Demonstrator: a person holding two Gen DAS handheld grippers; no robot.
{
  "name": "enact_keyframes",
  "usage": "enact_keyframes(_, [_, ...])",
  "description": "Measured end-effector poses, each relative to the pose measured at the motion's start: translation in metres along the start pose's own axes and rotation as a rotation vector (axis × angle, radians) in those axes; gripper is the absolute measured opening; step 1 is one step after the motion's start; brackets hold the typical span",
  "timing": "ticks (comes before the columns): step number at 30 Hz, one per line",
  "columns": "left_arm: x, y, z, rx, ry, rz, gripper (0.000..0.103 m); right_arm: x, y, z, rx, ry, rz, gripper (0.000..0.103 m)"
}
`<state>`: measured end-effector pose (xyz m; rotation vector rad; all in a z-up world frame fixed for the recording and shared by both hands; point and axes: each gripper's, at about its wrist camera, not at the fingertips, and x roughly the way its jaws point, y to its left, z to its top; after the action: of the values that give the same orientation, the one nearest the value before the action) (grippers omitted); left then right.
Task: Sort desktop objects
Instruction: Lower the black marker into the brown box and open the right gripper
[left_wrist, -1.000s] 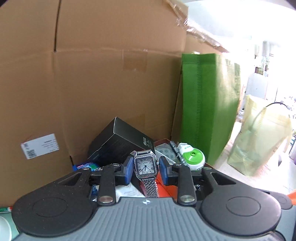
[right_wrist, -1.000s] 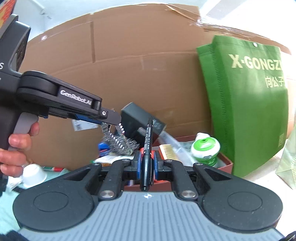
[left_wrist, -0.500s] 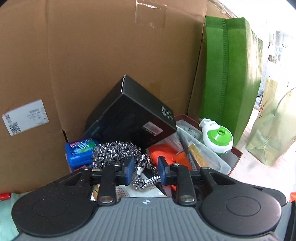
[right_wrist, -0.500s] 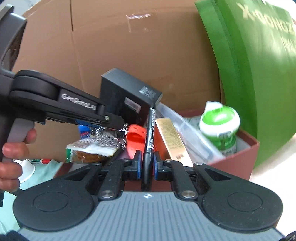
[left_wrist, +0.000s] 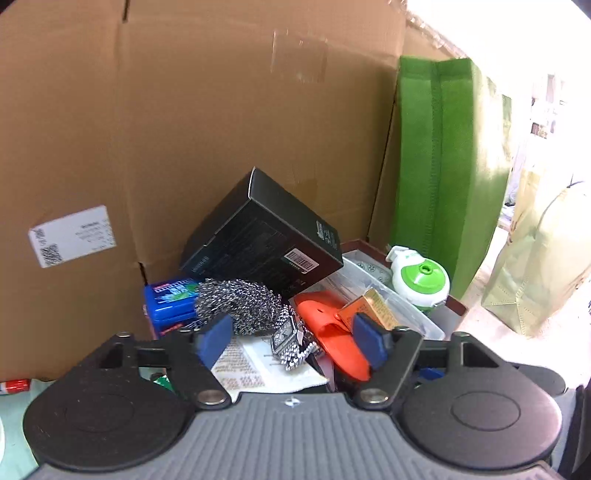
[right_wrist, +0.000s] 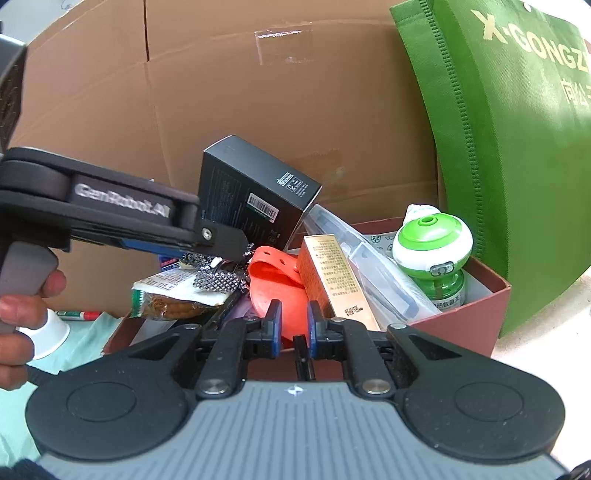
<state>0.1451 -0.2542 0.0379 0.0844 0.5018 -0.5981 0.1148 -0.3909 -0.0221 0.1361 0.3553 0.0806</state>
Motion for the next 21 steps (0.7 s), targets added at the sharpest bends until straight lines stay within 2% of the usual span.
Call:
enact_keyframes(3, [-0.021, -0.001, -0.009, 0.019, -0.022, -0.009, 0.087, -0.021, -0.007, -0.002, -0.012, -0.008, -0.004, 0.015])
enact_keyframes(4, [-0.027, -0.002, -0.013, 0.023, -0.029, -0.007, 0.091, -0.030, -0.009, -0.004, -0.019, -0.002, -0.012, 0.027])
enact_keyframes(6, [-0.037, -0.004, -0.024, 0.019, -0.039, 0.006, 0.093, -0.044, -0.013, -0.011, -0.034, 0.021, -0.037, 0.039])
enact_keyframes(9, [-0.047, -0.004, -0.041, -0.023, -0.050, -0.004, 0.094, -0.057, -0.014, -0.030, -0.068, 0.070, -0.039, 0.039])
enact_keyframes(12, [-0.051, -0.004, -0.055, -0.062, -0.021, -0.020, 0.094, -0.054, -0.009, -0.049, -0.088, 0.126, -0.046, 0.039])
enact_keyframes(15, [-0.054, -0.003, -0.066, -0.077, -0.002, -0.021, 0.094, -0.046, -0.008, -0.061, -0.074, 0.147, -0.041, 0.037])
enact_keyframes(17, [-0.057, -0.001, -0.070, -0.083, 0.004, -0.009, 0.094, -0.042, -0.007, -0.063, -0.068, 0.155, -0.044, 0.032])
enact_keyframes(19, [-0.060, 0.002, -0.073, -0.087, 0.003, 0.002, 0.094, -0.037, -0.008, -0.063, -0.058, 0.170, -0.038, 0.010])
enact_keyframes(21, [-0.064, 0.007, -0.074, -0.094, -0.002, 0.012, 0.094, -0.034, -0.009, -0.062, -0.052, 0.177, -0.039, 0.007])
